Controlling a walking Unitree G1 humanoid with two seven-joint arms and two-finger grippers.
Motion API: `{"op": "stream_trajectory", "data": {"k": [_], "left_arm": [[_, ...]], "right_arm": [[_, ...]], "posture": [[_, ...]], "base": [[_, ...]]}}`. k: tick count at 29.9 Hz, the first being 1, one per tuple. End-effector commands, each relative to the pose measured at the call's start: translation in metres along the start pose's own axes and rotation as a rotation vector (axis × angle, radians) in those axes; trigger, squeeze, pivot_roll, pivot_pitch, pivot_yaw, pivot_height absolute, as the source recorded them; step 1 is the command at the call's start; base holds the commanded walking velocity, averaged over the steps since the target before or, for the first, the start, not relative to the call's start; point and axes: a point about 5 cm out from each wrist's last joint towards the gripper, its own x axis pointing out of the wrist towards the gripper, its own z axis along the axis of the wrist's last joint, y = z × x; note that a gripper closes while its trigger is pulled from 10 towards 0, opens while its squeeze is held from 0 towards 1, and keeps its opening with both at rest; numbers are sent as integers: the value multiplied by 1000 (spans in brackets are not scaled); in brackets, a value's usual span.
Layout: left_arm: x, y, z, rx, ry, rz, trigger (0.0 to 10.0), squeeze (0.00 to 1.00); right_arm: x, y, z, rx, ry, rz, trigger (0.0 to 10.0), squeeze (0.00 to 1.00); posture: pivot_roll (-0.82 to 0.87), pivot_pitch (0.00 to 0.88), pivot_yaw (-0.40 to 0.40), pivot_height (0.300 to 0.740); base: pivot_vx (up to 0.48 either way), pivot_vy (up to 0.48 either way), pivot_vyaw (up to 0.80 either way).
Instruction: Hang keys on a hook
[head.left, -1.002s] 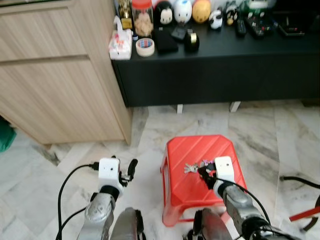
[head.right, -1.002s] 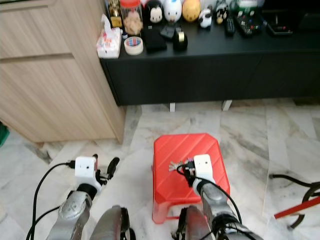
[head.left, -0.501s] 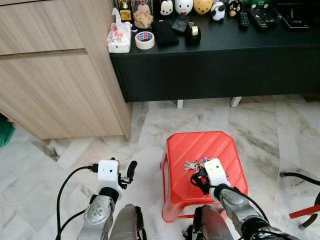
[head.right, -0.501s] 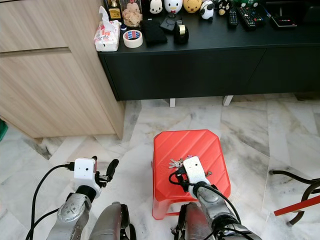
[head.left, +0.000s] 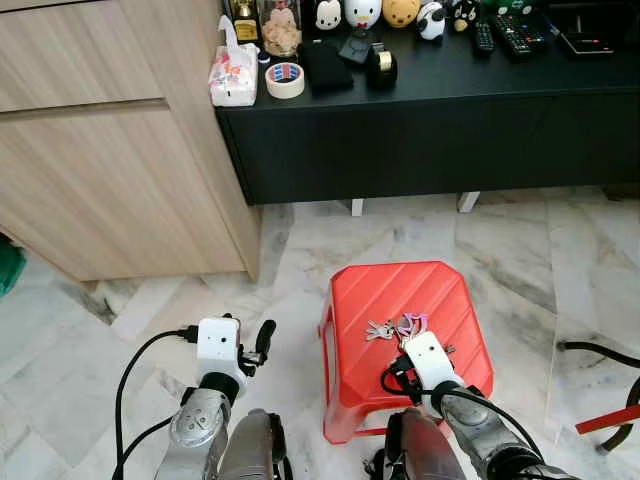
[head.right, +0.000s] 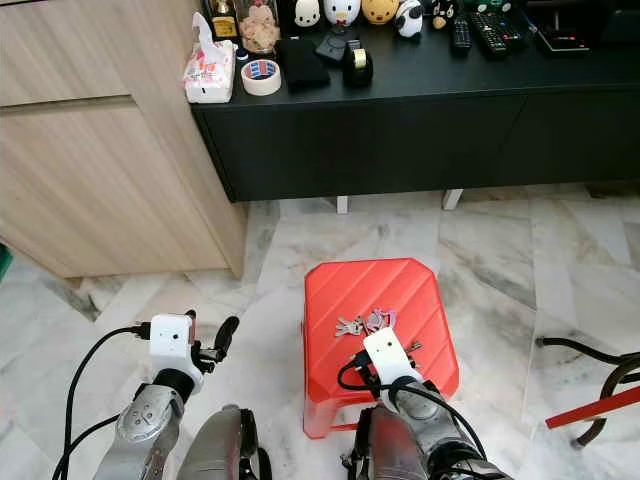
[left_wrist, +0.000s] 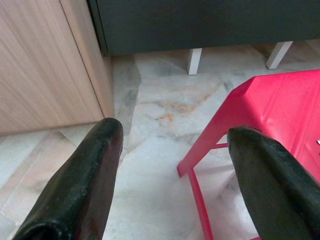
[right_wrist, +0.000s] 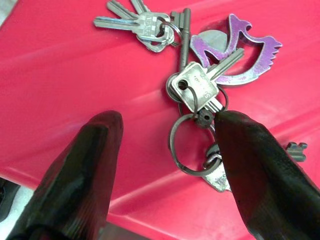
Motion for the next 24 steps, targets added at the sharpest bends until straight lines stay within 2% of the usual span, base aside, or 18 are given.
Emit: {"op": "stream_trajectory", "data": {"k": [1, 7, 11, 24], "left_arm": [[-4, 2, -6, 11, 35, 8, 10000, 0], [-3, 3, -6, 11, 34, 9, 10000, 0], [-4, 3, -7, 14, 36, 12, 10000, 0], [-6, 3, -7, 13, 39, 14, 10000, 0]], "right_arm": [[-2, 4, -9, 3, 28, 2, 10000, 0], [-2, 6, -9, -10, 33, 8, 10000, 0], [-2, 4, -12, -93, 52, -15, 10000, 0], [-3, 3, -15, -126, 75, -33, 10000, 0]], "posture": [[90, 240, 25, 646], [93, 245, 25, 646], [92, 243, 24, 646], [95, 248, 24, 646]], "base": [[0, 0, 0], [0, 0, 0], [0, 0, 0], [0, 0, 0]]}}
